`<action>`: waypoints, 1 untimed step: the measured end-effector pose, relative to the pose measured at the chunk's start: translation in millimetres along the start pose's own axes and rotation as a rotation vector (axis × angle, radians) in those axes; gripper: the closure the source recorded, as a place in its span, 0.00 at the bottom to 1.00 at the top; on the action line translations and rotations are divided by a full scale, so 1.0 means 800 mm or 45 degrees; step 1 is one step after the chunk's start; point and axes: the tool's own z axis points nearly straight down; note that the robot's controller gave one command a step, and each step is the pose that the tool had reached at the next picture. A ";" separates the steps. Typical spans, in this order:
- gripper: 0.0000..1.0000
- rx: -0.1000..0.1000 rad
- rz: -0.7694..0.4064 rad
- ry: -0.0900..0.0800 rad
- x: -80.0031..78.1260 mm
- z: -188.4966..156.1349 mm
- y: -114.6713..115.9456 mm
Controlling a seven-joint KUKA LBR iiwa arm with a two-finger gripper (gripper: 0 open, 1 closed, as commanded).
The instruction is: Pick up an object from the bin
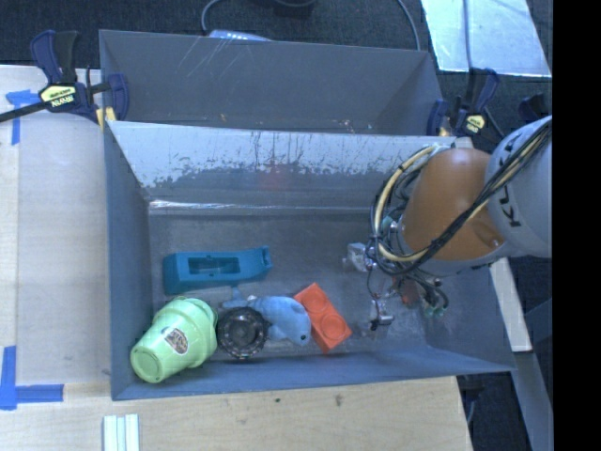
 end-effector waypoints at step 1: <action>0.00 0.003 -0.059 -0.028 -0.019 -0.052 0.000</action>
Offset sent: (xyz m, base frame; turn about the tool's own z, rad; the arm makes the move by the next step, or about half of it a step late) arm 0.0794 -0.0138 0.0361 0.0060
